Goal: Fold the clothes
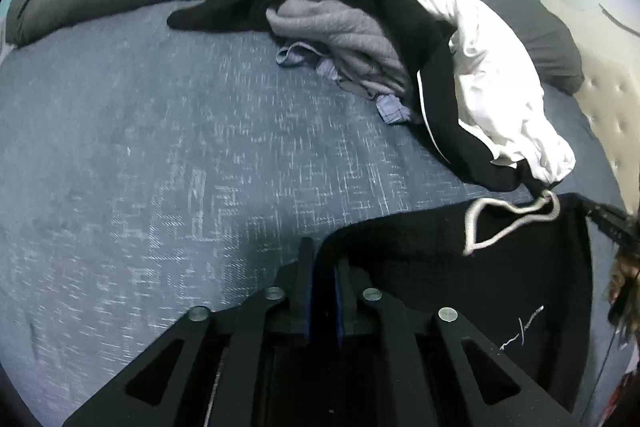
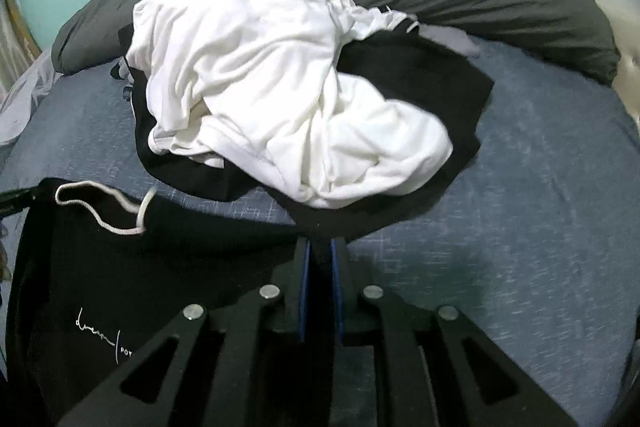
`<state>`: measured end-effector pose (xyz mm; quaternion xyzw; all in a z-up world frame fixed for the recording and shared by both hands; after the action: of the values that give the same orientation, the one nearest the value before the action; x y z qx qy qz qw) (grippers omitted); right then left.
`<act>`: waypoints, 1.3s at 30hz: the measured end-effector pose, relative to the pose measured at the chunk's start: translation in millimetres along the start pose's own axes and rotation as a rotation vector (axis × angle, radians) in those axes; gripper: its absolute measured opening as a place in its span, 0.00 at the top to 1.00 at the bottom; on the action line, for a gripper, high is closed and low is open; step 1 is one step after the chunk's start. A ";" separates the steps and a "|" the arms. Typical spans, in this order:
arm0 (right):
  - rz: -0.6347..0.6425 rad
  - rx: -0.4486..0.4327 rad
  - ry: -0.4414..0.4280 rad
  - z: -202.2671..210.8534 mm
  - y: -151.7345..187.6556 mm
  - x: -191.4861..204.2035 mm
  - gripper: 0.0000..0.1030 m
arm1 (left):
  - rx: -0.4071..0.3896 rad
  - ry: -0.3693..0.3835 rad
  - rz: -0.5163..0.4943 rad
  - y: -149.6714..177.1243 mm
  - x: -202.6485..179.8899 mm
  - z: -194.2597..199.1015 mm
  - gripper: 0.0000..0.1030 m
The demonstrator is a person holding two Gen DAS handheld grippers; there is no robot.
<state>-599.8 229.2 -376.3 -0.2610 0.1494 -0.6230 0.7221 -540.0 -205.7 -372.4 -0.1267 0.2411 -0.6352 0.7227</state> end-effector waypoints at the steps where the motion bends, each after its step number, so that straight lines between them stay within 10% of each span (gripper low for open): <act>1: -0.013 -0.009 -0.005 0.7 0.7 -1.4 0.88 | -0.009 0.004 0.007 0.3 1.2 4.3 0.86; 5: -0.089 -0.064 -0.025 13.0 2.8 -11.3 0.71 | -0.060 0.025 0.036 0.3 6.5 26.5 0.60; 12: -0.223 -0.131 -0.186 81.8 45.0 -11.4 0.68 | -0.110 0.076 0.074 25.2 20.9 84.1 0.55; 29: -0.266 -0.145 -0.406 190.9 224.7 70.8 0.60 | 0.057 0.159 0.167 239.2 17.6 142.2 0.42; 39: -0.264 -0.113 -0.479 183.8 264.4 103.0 0.60 | 0.076 0.123 0.258 307.9 28.8 170.3 0.41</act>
<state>-264.6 186.8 -363.3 -0.4579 -0.0263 -0.6229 0.6337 -187.2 -205.3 -383.4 -0.0283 0.2750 -0.5521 0.7866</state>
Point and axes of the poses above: each gripper's, at about its wrist camera, not at the fingertips, and z roughly against the way its jaws point, x to its left, y to its underside, the point moved 10 cm from there along -z, roughly the way its jaws point, and after that the axes turned 3 degrees about -z, right-handed, at the moved point
